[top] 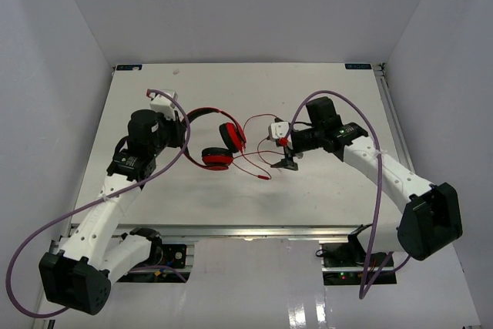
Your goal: Wrap the headphones
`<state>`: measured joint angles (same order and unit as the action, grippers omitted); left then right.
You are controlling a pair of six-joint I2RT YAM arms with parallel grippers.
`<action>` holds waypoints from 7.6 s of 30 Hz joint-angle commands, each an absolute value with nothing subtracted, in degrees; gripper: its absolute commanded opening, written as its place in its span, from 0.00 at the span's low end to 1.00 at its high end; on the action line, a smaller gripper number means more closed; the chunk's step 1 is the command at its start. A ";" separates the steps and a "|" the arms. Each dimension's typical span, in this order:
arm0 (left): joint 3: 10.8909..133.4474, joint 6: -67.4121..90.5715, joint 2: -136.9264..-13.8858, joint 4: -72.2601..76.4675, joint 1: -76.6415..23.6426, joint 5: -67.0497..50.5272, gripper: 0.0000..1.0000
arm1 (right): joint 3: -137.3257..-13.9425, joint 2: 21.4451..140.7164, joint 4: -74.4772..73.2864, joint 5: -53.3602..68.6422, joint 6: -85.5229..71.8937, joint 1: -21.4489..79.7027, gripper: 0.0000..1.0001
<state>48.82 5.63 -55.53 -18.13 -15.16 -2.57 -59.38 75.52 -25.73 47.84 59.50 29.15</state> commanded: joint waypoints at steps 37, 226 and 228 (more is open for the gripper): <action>48.11 11.36 -75.05 -7.74 -23.46 -8.85 0.00 | -95.93 73.06 -20.30 32.46 36.53 30.01 0.08; 65.16 13.71 -79.70 -2.52 -20.64 18.56 0.00 | -80.78 68.06 -44.27 50.17 53.65 32.43 0.10; 64.80 12.65 -79.47 -2.13 -20.57 14.32 0.00 | -79.46 66.22 -40.41 42.32 52.61 32.43 0.09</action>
